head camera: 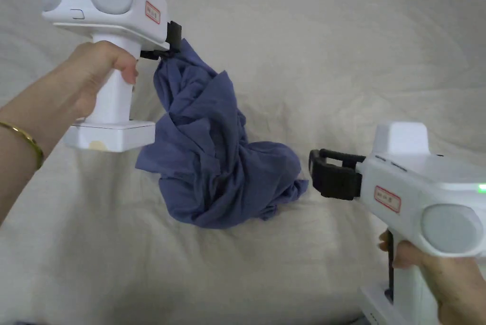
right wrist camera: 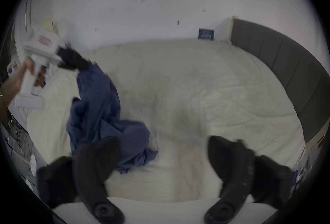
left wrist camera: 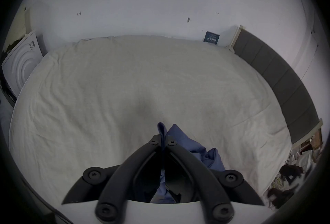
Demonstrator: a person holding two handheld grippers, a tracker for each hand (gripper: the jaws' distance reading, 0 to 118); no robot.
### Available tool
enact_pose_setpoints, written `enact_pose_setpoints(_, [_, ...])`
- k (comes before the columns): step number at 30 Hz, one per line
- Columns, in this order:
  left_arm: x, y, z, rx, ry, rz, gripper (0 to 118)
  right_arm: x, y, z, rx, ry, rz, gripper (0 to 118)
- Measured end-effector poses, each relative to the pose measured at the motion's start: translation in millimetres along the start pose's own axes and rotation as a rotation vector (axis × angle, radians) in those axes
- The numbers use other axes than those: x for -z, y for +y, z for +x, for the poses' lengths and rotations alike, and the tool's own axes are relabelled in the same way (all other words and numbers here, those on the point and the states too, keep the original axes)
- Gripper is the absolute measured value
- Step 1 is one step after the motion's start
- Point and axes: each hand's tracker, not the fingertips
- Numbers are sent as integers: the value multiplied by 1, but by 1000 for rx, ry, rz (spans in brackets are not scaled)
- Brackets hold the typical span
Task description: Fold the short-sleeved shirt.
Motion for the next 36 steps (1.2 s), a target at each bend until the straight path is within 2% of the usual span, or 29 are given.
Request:
enact_pose_setpoints(1, [-9, -3, -3, 0, 1, 4, 3, 11, 3, -2, -1, 4, -64, 118])
enact_pose_setpoints(4, [-25, -13, -9, 12, 18, 13, 3, 42, 2, -5, 45, 29, -153, 118])
enact_pose_setpoints(8, [-25, -26, -33, -6, 47, -1, 3, 75, -11, -7, 108, -76, -263, 116])
enact_pose_setpoints(9, [-25, -30, -37, -18, 51, -2, 3, 79, -14, -8, 126, -90, -268, 112])
enact_pose_setpoints(14, [-22, -49, -51, -68, 66, -23, 3, 95, -22, -21, 172, -36, -246, 100])
enact_pose_setpoints(17, [-18, -58, -53, -78, 82, -40, 3, 108, -22, -31, 147, -23, -226, 76])
enact_pose_setpoints(18, [-17, -59, -53, -80, 87, -44, 3, 108, -22, -33, 108, -79, -245, 71])
enact_pose_setpoints(19, [-19, -63, -53, -84, 92, -45, 3, 105, -21, -36, 96, -72, -232, 60])
enact_pose_setpoints(20, [-20, -65, -53, -90, 93, -46, 3, 97, -18, -35, 77, -54, -207, 36])
enact_pose_setpoints(21, [-21, -65, -55, -98, 95, -46, 3, 91, -17, -35, 58, -55, -185, 8])
enact_pose_setpoints(23, [-28, -65, -56, -126, 99, -32, 3, 77, -9, -31, 83, 0, -176, 8])
enact_pose_setpoints(27, [-51, -58, -58, -175, 82, 1, 3, 39, 12, -19, 44, 37, -125, 8])
enact_pose_setpoints(32, [-104, -42, -65, -181, 91, 109, 3, -41, 50, 16, 161, 165, -13, 8])
enact_pose_setpoints(36, [-163, -24, -77, -229, 78, 234, 3, -109, 77, 38, 202, 190, 126, 8])
